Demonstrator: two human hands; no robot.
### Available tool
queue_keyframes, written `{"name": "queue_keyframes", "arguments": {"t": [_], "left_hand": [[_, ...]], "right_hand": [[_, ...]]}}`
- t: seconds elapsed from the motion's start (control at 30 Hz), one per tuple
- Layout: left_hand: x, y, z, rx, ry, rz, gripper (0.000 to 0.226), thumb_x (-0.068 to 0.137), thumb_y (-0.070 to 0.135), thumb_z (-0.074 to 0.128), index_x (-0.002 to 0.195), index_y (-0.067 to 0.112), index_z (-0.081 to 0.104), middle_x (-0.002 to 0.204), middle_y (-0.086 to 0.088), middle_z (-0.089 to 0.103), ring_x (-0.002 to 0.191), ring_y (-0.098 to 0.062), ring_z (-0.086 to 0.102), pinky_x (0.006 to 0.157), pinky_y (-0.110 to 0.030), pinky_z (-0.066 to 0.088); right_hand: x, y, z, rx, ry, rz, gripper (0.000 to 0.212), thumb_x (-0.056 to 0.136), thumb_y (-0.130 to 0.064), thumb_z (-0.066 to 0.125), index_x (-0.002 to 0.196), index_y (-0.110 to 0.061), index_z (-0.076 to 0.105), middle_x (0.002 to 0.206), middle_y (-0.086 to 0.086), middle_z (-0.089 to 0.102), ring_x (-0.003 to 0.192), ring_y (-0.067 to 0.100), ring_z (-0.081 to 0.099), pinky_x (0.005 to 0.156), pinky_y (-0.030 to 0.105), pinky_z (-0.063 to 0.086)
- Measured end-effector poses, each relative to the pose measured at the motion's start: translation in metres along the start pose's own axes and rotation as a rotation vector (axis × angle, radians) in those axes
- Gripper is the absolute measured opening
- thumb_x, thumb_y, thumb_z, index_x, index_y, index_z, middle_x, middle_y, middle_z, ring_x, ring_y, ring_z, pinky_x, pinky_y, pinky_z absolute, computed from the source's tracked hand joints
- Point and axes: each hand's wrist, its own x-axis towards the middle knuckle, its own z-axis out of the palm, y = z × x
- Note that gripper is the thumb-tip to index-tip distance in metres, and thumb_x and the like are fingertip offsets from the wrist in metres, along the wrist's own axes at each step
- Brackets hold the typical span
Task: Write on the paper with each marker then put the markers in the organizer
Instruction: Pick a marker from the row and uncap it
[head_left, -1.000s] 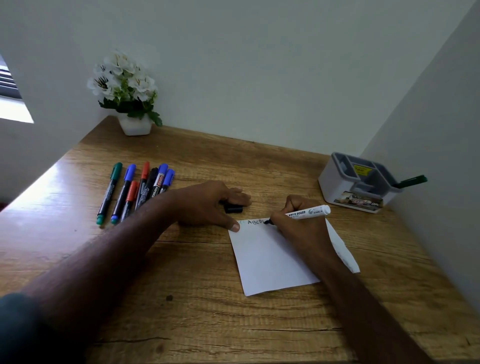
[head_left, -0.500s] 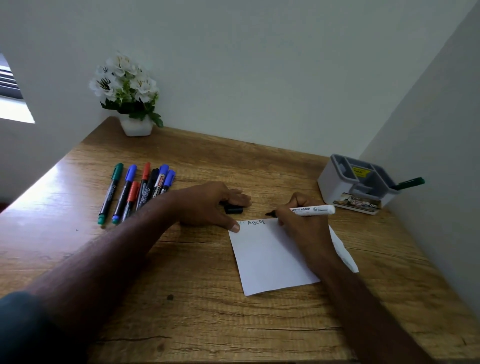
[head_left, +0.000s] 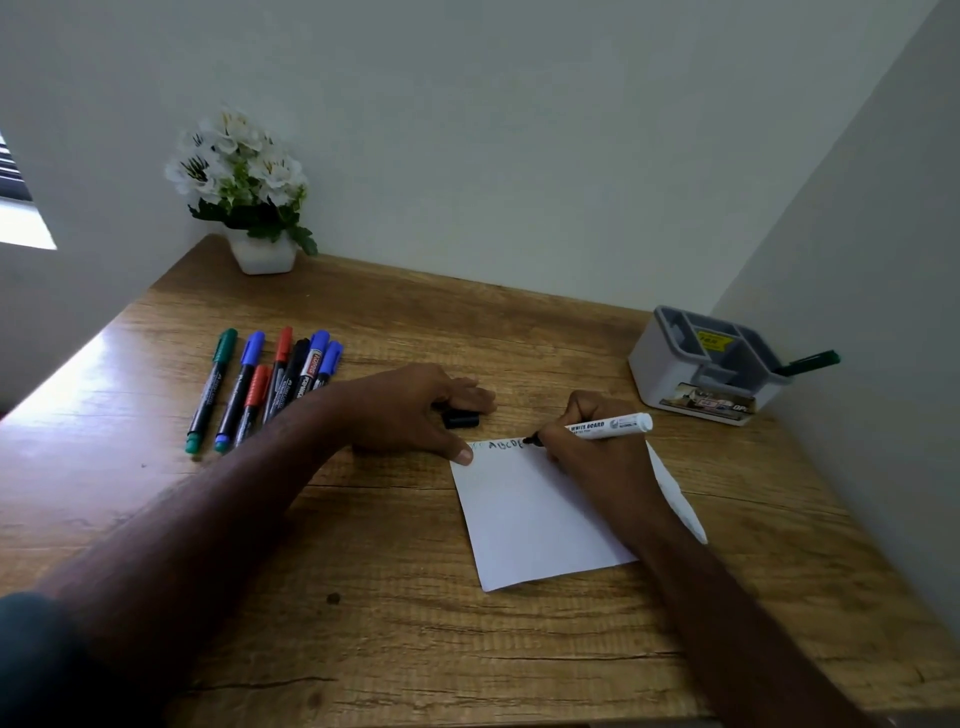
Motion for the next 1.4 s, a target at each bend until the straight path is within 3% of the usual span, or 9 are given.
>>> {"name": "queue_keyframes", "arguments": {"t": [0.1, 0.33, 0.6, 0.8, 0.93, 1.0, 1.07, 1.23, 1.4], "left_hand": [[0.000, -0.001, 0.001, -0.010, -0.005, -0.009, 0.070, 0.084, 0.046, 0.069, 0.144, 0.043, 0.034, 0.158, 0.016, 0.024, 0.144, -0.008, 0.019, 0.110, -0.026, 0.013], [0.000, 0.000, 0.000, -0.009, -0.007, 0.000, 0.069, 0.084, 0.045, 0.069, 0.145, 0.042, 0.035, 0.158, 0.015, 0.023, 0.144, -0.006, 0.017, 0.112, -0.027, 0.012], [-0.001, 0.002, -0.001, 0.003, -0.016, 0.000, 0.069, 0.086, 0.045, 0.067, 0.145, 0.041, 0.034, 0.158, 0.015, 0.023, 0.146, -0.008, 0.015, 0.114, -0.030, 0.010], [-0.001, 0.002, -0.001, -0.004, 0.001, -0.022, 0.073, 0.084, 0.044, 0.069, 0.146, 0.043, 0.031, 0.158, 0.010, 0.025, 0.143, -0.014, 0.024, 0.107, -0.026, 0.018], [-0.006, 0.008, -0.006, -0.139, 0.230, 0.020, 0.068, 0.079, 0.031, 0.078, 0.140, 0.032, 0.046, 0.133, 0.018, 0.051, 0.121, 0.003, 0.047, 0.097, -0.012, 0.037], [-0.007, 0.007, -0.008, -0.161, 0.353, 0.037, 0.060, 0.075, 0.030, 0.081, 0.130, 0.028, 0.058, 0.112, 0.016, 0.066, 0.101, 0.002, 0.062, 0.086, -0.016, 0.051], [-0.007, 0.008, -0.008, -0.015, 0.362, 0.021, 0.052, 0.074, 0.037, 0.081, 0.123, 0.030, 0.064, 0.096, 0.015, 0.065, 0.088, -0.001, 0.059, 0.079, -0.022, 0.052], [-0.003, 0.007, -0.003, 0.056, 0.262, 0.022, 0.027, 0.082, 0.035, 0.073, 0.108, 0.032, 0.071, 0.099, 0.013, 0.061, 0.091, -0.003, 0.054, 0.083, -0.034, 0.053], [-0.003, 0.009, 0.000, -0.112, 0.352, 0.071, 0.019, 0.084, 0.027, 0.073, 0.100, 0.037, 0.070, 0.099, 0.017, 0.065, 0.092, 0.000, 0.056, 0.078, -0.020, 0.048]], "right_hand": [[0.000, 0.001, -0.001, 0.017, -0.003, 0.015, 0.028, 0.077, -0.014, 0.071, 0.063, -0.002, 0.049, 0.060, 0.009, 0.055, 0.057, 0.012, 0.050, 0.053, 0.033, 0.041], [0.000, -0.002, 0.000, -0.001, 0.011, -0.023, 0.023, 0.076, -0.012, 0.071, 0.063, -0.004, 0.054, 0.060, 0.001, 0.058, 0.055, 0.005, 0.050, 0.048, 0.022, 0.039], [0.001, 0.002, 0.000, 0.033, 0.016, -0.029, 0.024, 0.076, -0.009, 0.071, 0.066, 0.005, 0.054, 0.066, 0.017, 0.060, 0.058, 0.013, 0.051, 0.051, 0.029, 0.041], [0.002, 0.003, -0.006, 0.150, 0.121, -0.068, 0.021, 0.077, -0.002, 0.071, 0.063, 0.001, 0.055, 0.063, 0.002, 0.059, 0.060, 0.004, 0.052, 0.053, 0.018, 0.041], [0.002, 0.002, -0.008, 0.234, 0.123, -0.152, 0.016, 0.082, -0.005, 0.075, 0.074, 0.000, 0.062, 0.071, 0.002, 0.066, 0.065, 0.005, 0.062, 0.057, 0.019, 0.046], [0.002, 0.001, -0.008, 0.266, 0.106, -0.192, 0.019, 0.083, -0.006, 0.077, 0.074, 0.003, 0.063, 0.071, 0.009, 0.063, 0.065, 0.006, 0.064, 0.057, 0.019, 0.046], [0.003, 0.002, -0.009, 0.280, 0.080, -0.233, 0.021, 0.083, -0.010, 0.076, 0.071, 0.002, 0.064, 0.069, 0.009, 0.062, 0.065, 0.015, 0.064, 0.059, 0.024, 0.047], [0.000, -0.003, -0.010, 0.295, 0.033, -0.282, 0.013, 0.076, -0.010, 0.067, 0.063, -0.009, 0.063, 0.066, -0.005, 0.065, 0.063, 0.007, 0.060, 0.057, 0.015, 0.045], [-0.002, -0.006, -0.012, 0.364, 0.036, -0.295, 0.019, 0.076, -0.027, 0.071, 0.069, -0.009, 0.068, 0.069, 0.004, 0.069, 0.072, 0.031, 0.067, 0.062, 0.037, 0.052]]}}
